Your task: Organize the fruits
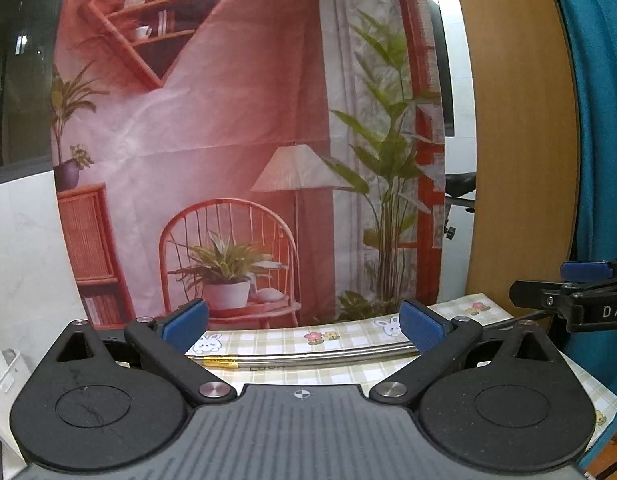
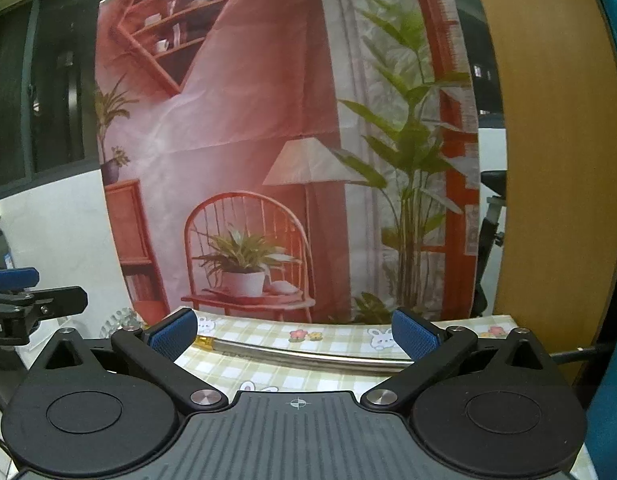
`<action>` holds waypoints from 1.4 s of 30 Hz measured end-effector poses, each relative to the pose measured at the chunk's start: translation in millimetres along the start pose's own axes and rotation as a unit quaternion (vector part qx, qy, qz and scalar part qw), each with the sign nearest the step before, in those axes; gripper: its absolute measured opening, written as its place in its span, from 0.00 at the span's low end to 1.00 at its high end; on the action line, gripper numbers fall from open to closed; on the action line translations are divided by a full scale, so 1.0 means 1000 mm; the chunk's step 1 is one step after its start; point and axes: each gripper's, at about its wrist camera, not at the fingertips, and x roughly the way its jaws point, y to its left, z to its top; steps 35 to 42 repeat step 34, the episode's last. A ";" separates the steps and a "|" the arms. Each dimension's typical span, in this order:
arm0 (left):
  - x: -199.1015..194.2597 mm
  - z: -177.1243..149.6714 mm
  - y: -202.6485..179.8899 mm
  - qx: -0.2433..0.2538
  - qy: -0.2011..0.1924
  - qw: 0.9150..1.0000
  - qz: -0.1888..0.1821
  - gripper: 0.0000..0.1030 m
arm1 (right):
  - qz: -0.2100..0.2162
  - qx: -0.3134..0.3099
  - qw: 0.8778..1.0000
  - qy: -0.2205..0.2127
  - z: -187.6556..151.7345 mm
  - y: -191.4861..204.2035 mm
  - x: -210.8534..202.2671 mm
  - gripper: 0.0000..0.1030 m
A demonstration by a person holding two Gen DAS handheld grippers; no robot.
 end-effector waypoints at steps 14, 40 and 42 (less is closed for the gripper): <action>-0.008 -0.002 0.000 0.000 -0.003 1.000 -0.005 1.00 | -0.013 0.010 1.000 -0.012 0.002 -0.003 -0.020 1.00; -0.005 -0.002 0.011 -0.015 0.012 1.000 -0.013 1.00 | -0.017 0.013 1.000 -0.010 0.001 -0.003 -0.022 1.00; -0.005 -0.002 0.011 -0.015 0.012 1.000 -0.013 1.00 | -0.017 0.013 1.000 -0.010 0.001 -0.003 -0.022 1.00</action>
